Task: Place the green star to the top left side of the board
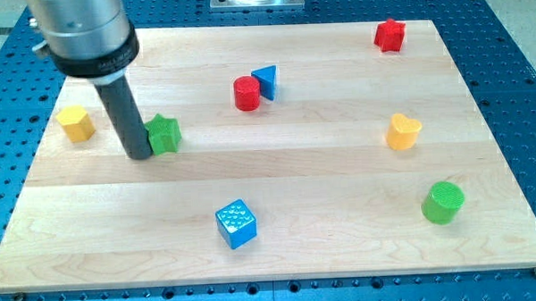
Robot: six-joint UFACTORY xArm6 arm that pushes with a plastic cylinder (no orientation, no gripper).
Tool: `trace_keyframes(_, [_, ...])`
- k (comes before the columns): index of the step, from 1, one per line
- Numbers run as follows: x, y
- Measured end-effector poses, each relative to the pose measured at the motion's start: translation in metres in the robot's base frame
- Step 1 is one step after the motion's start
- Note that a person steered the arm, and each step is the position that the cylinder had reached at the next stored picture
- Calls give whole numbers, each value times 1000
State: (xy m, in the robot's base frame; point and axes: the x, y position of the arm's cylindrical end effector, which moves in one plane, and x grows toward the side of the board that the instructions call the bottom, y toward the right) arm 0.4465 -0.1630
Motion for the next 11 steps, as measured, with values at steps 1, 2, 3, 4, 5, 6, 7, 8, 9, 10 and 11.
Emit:
trace_keyframes(1, [30, -8])
trace_keyframes(2, [20, 29])
trace_keyframes(3, [11, 45])
trace_keyframes(4, [-38, 40])
trace_keyframes(5, [-36, 40])
trace_keyframes(6, [-67, 29])
trace_keyframes(7, [-125, -22])
trace_keyframes(8, [-72, -28])
trace_keyframes(9, [-104, -55])
trace_keyframes(10, [-159, -58])
trace_keyframes(11, [-155, -61])
